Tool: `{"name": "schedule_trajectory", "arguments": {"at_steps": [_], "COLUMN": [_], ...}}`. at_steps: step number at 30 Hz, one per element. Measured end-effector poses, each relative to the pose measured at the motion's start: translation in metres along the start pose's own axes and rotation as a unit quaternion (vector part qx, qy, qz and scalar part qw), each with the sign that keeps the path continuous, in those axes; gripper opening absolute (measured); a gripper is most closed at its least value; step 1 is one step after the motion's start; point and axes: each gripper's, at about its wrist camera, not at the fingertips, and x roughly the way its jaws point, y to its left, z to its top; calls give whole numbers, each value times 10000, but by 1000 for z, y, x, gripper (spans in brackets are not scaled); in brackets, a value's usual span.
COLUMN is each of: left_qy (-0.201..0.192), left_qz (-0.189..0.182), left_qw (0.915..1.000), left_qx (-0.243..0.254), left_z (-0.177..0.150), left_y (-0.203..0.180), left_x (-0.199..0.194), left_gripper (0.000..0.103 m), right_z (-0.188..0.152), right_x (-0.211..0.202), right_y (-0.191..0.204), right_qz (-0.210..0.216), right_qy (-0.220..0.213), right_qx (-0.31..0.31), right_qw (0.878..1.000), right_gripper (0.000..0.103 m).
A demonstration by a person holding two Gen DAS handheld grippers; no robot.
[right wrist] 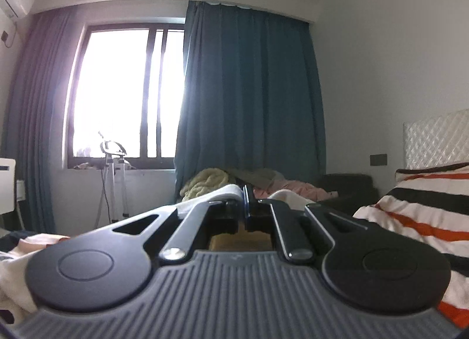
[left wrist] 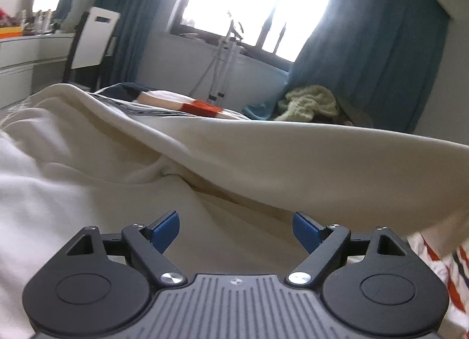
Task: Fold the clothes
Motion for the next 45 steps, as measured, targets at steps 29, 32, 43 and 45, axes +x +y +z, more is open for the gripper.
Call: {"name": "schedule_trajectory", "arguments": {"at_steps": [29, 32, 43, 45], "left_qy": [-352, -318, -392, -423], "left_qz": [421, 410, 199, 147], "left_qw": [9982, 9984, 9987, 9986], "left_qx": [246, 213, 268, 279], "left_z": [10, 11, 12, 12], "left_y": [25, 27, 15, 12], "left_x": [114, 118, 68, 58], "left_gripper": [86, 86, 87, 87], "right_z": [-164, -148, -102, -115], "right_x": [431, 410, 269, 248], "right_y": [61, 46, -26, -31], "right_qz": [331, 453, 355, 408], "right_qy": [3849, 3646, 2879, 3036], "right_qx": [-911, -276, 1423, 1449], "right_qw": [9178, 9296, 9464, 9408], "right_gripper": [30, 48, 86, 86]}}
